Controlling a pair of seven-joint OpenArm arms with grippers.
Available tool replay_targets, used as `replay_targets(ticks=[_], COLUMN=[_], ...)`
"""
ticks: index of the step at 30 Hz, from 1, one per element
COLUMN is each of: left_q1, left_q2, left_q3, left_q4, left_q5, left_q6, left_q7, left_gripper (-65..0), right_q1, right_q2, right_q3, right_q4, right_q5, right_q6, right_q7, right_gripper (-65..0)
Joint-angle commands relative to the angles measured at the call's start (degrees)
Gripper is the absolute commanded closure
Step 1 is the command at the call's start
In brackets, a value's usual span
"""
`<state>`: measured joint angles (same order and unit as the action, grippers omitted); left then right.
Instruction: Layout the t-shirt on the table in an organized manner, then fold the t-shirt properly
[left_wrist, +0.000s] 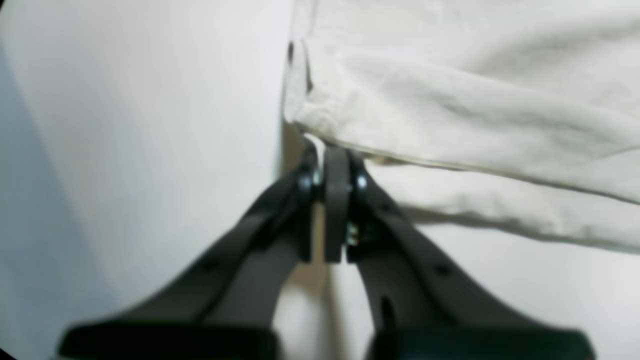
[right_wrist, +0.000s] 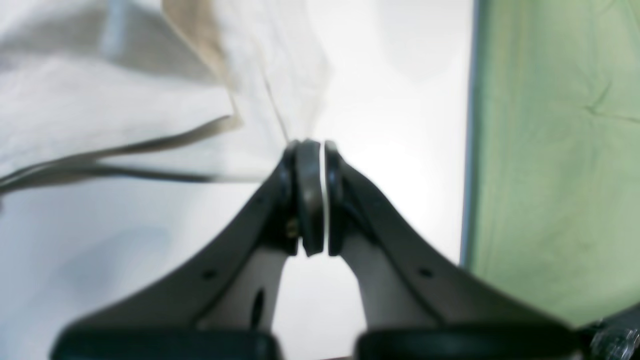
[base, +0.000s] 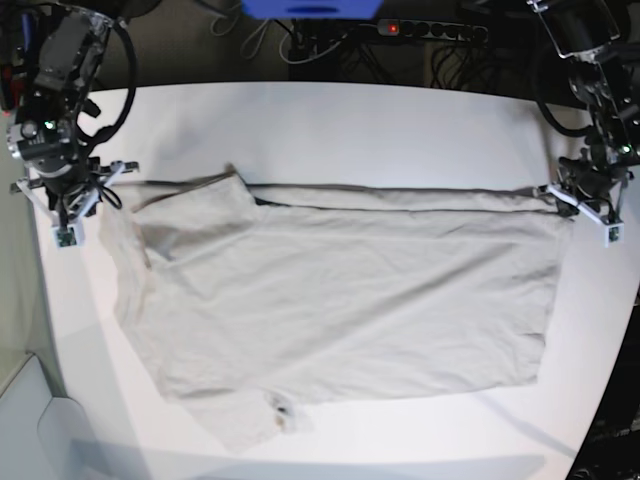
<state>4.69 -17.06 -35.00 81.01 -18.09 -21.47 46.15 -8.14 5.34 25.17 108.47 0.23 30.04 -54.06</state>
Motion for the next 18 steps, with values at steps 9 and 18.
replay_targets(ticks=[9, 18], left_q1=[-0.3, 0.4], left_q2=[-0.1, -0.1], left_q3=[-2.8, -2.8], left_q4=[1.1, 1.5], left_q5=[-0.3, -0.3], left_q6=[-0.1, -0.1], left_q7=[-1.0, -1.0], left_gripper=[-0.1, -0.1], right_q1=[1.2, 3.8], right_q2=[-0.1, 1.5], right_q3=[0.2, 0.5], right_q4=[-7.8, -11.5], right_q5=[-0.1, -0.1], right_q6=[0.8, 1.2], right_q7=[0.7, -3.1], right_gripper=[0.0, -23.6])
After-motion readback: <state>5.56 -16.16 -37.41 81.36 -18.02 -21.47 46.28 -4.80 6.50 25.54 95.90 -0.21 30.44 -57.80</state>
